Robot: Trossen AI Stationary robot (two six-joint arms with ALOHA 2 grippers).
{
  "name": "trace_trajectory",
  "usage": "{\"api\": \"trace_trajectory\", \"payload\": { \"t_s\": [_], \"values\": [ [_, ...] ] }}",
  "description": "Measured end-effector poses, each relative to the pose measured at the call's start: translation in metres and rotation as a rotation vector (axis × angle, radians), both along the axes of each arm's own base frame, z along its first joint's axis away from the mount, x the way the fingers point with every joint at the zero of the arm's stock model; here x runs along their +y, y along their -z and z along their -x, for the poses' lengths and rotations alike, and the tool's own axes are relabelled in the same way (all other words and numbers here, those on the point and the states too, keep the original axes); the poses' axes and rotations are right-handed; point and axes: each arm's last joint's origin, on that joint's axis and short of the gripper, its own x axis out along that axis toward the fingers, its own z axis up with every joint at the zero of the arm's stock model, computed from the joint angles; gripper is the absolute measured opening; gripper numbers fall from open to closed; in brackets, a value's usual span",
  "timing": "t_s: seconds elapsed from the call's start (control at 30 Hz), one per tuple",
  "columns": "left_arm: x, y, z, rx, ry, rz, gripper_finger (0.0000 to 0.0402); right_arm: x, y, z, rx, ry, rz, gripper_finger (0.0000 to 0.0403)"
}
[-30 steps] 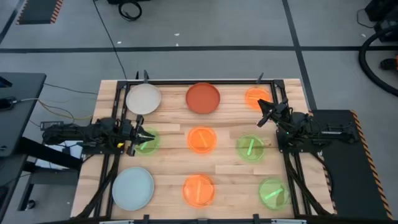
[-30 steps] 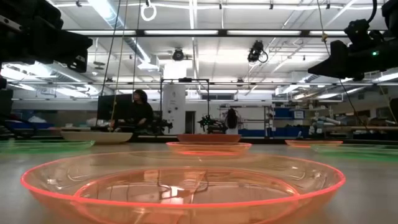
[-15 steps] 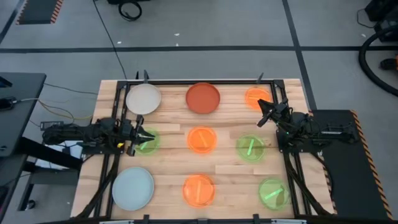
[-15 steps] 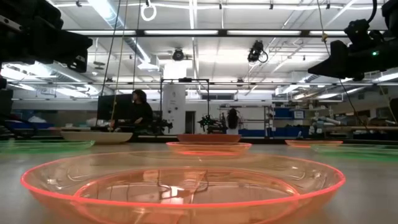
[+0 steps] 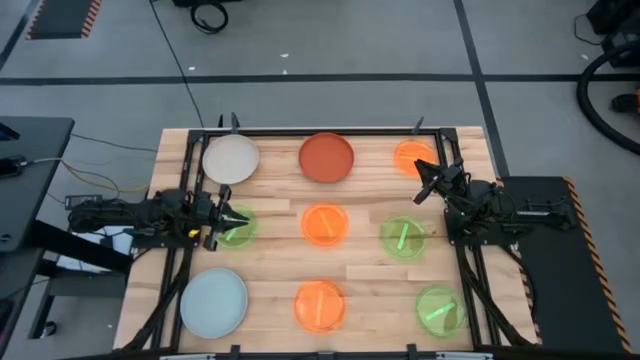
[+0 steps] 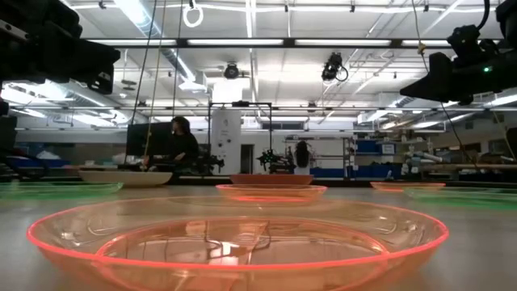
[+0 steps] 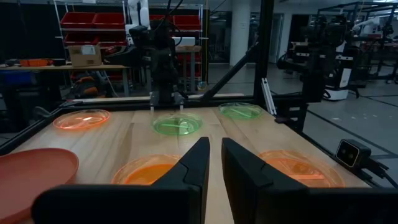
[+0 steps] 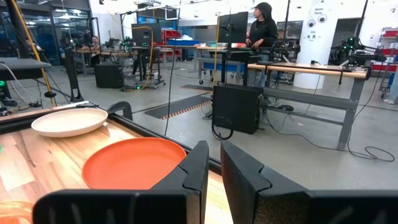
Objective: Stack plastic plates
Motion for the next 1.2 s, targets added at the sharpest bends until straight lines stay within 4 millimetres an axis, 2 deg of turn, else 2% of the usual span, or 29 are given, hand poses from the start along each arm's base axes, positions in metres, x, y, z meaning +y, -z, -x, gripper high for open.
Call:
{"api": "trace_trajectory", "payload": {
  "t_s": [0.63, 0.73, 0.97, 1.1, 1.2],
  "values": [
    [0.0, 0.0, 0.0, -0.002, -0.006, 0.0, 0.005, 0.0, 0.0, 0.0, 0.0, 0.0, 0.0, 0.0054],
    [0.002, -0.009, 0.001, -0.093, -0.052, 0.016, 0.005, 0.0, 0.0, 0.0, 0.0, 0.0, 0.0, 0.0054],
    [0.002, -0.03, 0.006, -0.298, -0.023, 0.251, 0.005, 0.0, 0.0, 0.0, 0.0, 0.0, 0.0, 0.0054],
    [0.002, -0.038, 0.01, -0.38, -0.007, 0.254, 0.005, 0.0, 0.0, 0.0, -0.002, -0.004, 0.0, 0.0054],
    [0.002, -0.038, 0.009, -0.377, -0.001, 0.261, 0.005, 0.0, -0.001, 0.0, -0.007, -0.008, 0.001, 0.0054]
  ]
}}
